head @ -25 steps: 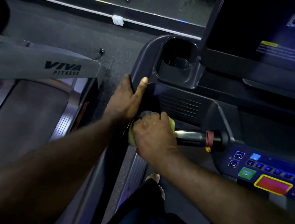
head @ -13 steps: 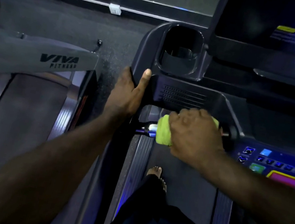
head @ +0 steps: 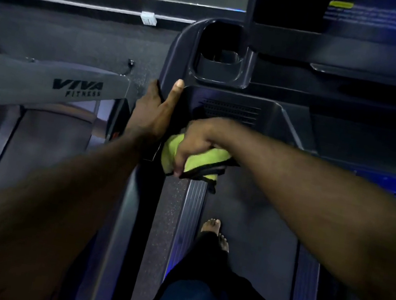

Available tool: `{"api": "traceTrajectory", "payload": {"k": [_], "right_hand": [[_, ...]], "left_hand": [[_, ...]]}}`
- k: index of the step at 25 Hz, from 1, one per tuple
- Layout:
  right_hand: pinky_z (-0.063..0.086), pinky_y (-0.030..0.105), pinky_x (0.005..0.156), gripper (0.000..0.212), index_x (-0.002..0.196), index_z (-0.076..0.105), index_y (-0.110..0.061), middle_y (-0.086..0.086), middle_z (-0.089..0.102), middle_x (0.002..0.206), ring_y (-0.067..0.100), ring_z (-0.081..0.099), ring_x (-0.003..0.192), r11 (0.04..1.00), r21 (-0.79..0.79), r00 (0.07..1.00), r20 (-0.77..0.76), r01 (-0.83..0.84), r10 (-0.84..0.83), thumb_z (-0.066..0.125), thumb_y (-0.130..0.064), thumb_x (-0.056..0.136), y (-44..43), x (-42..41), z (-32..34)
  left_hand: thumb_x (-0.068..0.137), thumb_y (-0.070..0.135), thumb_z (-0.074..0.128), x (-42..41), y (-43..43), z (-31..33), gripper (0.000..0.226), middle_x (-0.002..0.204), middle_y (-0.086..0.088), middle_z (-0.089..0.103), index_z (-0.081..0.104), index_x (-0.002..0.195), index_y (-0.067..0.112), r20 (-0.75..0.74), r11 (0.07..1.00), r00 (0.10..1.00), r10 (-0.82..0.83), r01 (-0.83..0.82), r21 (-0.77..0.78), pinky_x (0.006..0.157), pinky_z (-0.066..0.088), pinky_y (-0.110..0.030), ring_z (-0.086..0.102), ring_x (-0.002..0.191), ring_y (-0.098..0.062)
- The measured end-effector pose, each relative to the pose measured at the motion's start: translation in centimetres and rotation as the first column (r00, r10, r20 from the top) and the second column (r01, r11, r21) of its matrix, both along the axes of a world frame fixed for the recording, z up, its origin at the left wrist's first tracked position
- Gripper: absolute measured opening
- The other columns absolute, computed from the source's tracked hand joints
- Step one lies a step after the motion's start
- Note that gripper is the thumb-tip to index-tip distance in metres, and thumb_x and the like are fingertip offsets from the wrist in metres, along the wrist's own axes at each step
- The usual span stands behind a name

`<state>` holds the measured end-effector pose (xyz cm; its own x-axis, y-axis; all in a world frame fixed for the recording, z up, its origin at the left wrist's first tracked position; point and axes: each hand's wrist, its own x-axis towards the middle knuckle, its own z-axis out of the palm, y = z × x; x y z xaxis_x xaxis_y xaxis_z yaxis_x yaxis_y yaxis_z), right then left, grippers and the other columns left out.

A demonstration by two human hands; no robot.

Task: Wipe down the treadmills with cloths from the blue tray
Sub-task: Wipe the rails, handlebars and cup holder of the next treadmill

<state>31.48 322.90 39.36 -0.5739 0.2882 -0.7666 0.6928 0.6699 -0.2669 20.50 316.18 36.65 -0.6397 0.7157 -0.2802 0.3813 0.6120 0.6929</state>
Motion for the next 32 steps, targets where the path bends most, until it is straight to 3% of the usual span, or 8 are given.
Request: {"api": "traceTrajectory", "payload": {"k": [3,7,13,15,18,23,27,32], "right_hand": [[0.049,0.032,0.069,0.064,0.107,0.073,-0.021,0.003,0.069,0.099,0.029,0.069,0.088,0.947,0.322,0.982,-0.173,-0.022,0.082,0.087,-0.059,0.058,-0.9,2.9,-0.5],[0.046,0.040,0.074,0.037,0.110,0.064,-0.019,0.005,0.066,0.094,0.030,0.065,0.083,0.702,0.709,0.869,-0.303,-0.069,0.391,0.073,-0.024,0.074,-2.9,9.3,-1.4],[0.055,0.031,0.064,0.066,0.091,0.072,-0.021,-0.006,0.067,0.084,0.021,0.067,0.076,0.995,0.092,0.999,0.015,-0.047,0.045,0.087,-0.065,0.043,3.5,4.0,1.2],[0.054,0.032,0.066,0.065,0.097,0.071,-0.025,-0.006,0.068,0.086,0.023,0.067,0.079,0.981,0.188,0.995,-0.076,-0.054,0.070,0.086,-0.065,0.048,3.4,5.2,1.0],[0.053,0.038,0.070,0.045,0.107,0.063,-0.025,0.002,0.066,0.090,0.030,0.065,0.081,0.732,0.675,0.918,-0.227,-0.093,0.325,0.077,-0.046,0.069,-2.1,9.6,-0.6],[0.053,0.031,0.068,0.074,0.100,0.071,-0.028,-0.002,0.070,0.092,0.025,0.068,0.083,0.982,0.188,1.000,-0.027,-0.003,0.008,0.084,-0.074,0.043,3.6,5.6,1.4],[0.050,0.035,0.065,0.055,0.098,0.063,-0.026,0.003,0.065,0.084,0.030,0.065,0.074,0.752,0.657,0.926,-0.245,-0.060,0.288,0.084,-0.056,0.058,-1.4,9.5,-0.9],[0.054,0.036,0.074,0.087,0.104,0.067,-0.032,0.000,0.072,0.099,0.029,0.068,0.089,0.944,0.325,0.993,-0.090,-0.047,0.081,0.071,-0.092,0.042,2.9,6.3,1.2]], "left_hand": [[0.103,0.070,0.036,-0.1,-0.1,0.0,0.059,0.116,-0.006,0.060,0.046,0.132,0.020,0.026,1.000,1.000,0.009,-0.010,0.021,0.084,0.036,-0.029,0.056,0.101,-0.023],[0.096,0.077,0.045,-0.5,-0.3,-0.4,0.067,0.123,0.003,0.063,0.047,0.137,0.025,0.078,0.996,0.997,0.006,-0.013,0.087,0.085,0.048,-0.032,0.063,0.104,-0.015],[0.087,0.085,0.052,-0.9,0.1,-0.5,0.073,0.126,0.006,0.062,0.045,0.134,0.030,0.038,0.999,0.999,0.010,-0.011,0.050,0.089,0.044,-0.029,0.061,0.105,-0.015],[0.087,0.084,0.053,-0.9,0.1,-0.5,0.074,0.128,0.006,0.062,0.045,0.137,0.030,0.046,0.998,0.999,0.014,-0.016,0.055,0.089,0.043,-0.028,0.060,0.106,-0.014],[0.087,0.084,0.054,-1.0,0.1,-0.8,0.076,0.129,0.005,0.061,0.044,0.140,0.031,0.068,0.998,0.998,0.017,-0.021,0.051,0.086,0.043,-0.028,0.060,0.106,-0.014],[0.086,0.084,0.055,-1.0,0.1,-0.8,0.079,0.133,0.003,0.063,0.043,0.143,0.030,0.078,0.997,0.997,0.007,-0.013,0.078,0.094,0.051,-0.034,0.064,0.113,-0.016],[0.087,0.083,0.054,-1.2,0.1,-1.0,0.077,0.131,0.005,0.063,0.043,0.143,0.030,0.071,0.997,0.997,0.010,-0.015,0.074,0.088,0.052,-0.030,0.064,0.111,-0.014],[0.091,0.080,0.053,-0.9,0.3,-0.8,0.074,0.124,0.006,0.062,0.045,0.141,0.027,0.045,0.998,0.999,0.009,-0.012,0.067,0.089,0.048,-0.029,0.061,0.106,-0.014]]}}
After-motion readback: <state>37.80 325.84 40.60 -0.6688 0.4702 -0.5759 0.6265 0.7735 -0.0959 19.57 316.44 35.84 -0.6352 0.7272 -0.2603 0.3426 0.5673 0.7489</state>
